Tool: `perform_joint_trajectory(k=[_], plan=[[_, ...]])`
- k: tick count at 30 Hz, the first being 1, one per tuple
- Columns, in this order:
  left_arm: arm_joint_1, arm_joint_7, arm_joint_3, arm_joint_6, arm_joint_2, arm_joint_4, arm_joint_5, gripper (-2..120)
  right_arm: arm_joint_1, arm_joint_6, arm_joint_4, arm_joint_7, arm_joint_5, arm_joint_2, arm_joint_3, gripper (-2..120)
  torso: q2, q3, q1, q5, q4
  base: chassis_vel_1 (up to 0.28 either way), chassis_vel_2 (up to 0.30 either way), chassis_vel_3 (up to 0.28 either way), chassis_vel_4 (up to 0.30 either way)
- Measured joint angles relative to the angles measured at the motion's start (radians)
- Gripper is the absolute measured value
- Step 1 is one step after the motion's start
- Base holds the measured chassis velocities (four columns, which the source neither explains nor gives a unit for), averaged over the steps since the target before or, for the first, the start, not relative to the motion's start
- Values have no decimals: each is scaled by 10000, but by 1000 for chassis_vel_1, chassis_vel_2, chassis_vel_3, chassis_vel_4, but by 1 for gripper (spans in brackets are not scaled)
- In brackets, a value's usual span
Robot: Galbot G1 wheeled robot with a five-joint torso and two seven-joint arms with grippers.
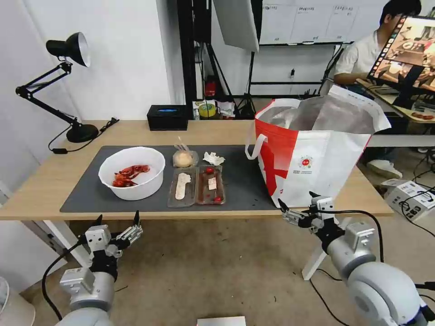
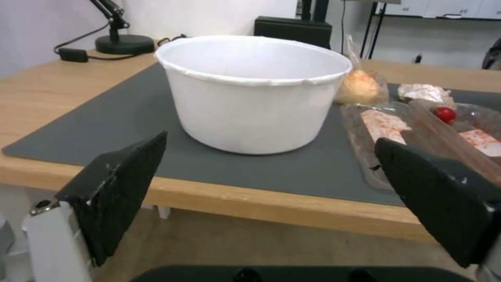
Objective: Pick up the trash from the table and place it into the takeout bag.
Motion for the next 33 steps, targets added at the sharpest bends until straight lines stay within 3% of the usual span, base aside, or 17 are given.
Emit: perform_joint_trajectory(k=[6,9,10,13,14,18,19,22,29,33], plan=[[-9,7,215,-33,12,51,-155,100,27,104,-3,-74,7,123,-144,100,0,0,-1,-1,0,0,0,0,0],[-168,-95,570,-40,157,53,-1494,100,55,474,-81,-204,4,144,-204,100,0,0,-1,-1,1,0,0,0,0],[-168,-95,570,-40,157,53,-1494,100,55,474,-81,-204,4,144,-204,100,0,0,-1,-1,1,0,0,0,0],[-488,-777,1060,-50,358,-36,-3520,100,134,916,-179,-342,250,165,-303,100,0,0,-1,-1,0,0,0,0,0],[-488,-777,1060,-50,358,-36,-3520,100,134,916,-179,-342,250,165,-303,100,0,0,-1,-1,0,0,0,0,0],[-1005,-1990,1708,-76,513,-384,-6514,100,247,1258,-255,-449,444,246,-515,100,0,0,-1,-1,0,0,0,0,0],[-1005,-1990,1708,-76,513,-384,-6514,100,247,1258,-255,-449,444,246,-515,100,0,0,-1,-1,0,0,0,0,0],[-1382,-2762,2080,-79,511,-641,-8428,100,349,1329,-346,-467,434,268,-719,100,0,0,-1,0,1,0,0,0,0],[-2044,-3155,2530,-275,569,-500,-9558,100,397,1612,-423,-600,424,266,-756,100,0,1,0,0,0,0,0,0,0],[-2237,-3154,2740,-484,569,-339,-9619,100,404,1679,-448,-633,422,255,-741,100,0,0,0,0,0,0,0,0,0]])
